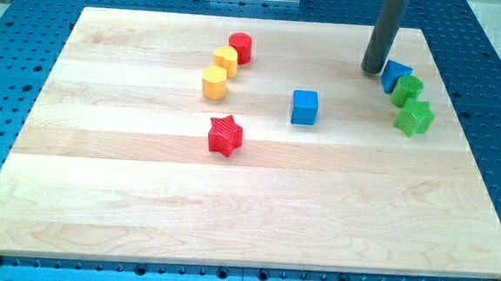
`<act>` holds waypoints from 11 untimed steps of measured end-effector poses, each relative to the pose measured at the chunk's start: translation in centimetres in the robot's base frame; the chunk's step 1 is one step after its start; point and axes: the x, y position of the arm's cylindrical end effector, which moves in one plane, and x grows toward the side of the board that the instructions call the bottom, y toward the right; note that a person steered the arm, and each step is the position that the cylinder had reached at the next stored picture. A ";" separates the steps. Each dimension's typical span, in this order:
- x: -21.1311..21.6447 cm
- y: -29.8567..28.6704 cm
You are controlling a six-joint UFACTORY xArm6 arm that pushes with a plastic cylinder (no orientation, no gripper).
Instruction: Nudge the cube left a bit
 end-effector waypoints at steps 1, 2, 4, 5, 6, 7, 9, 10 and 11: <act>0.8 0.0; 1.6 -2.3; 1.0 1.7; 1.0 1.7; 1.0 -0.9; 1.0 -7.6; 1.2 -12.5; 3.7 -15.4; 4.8 -16.5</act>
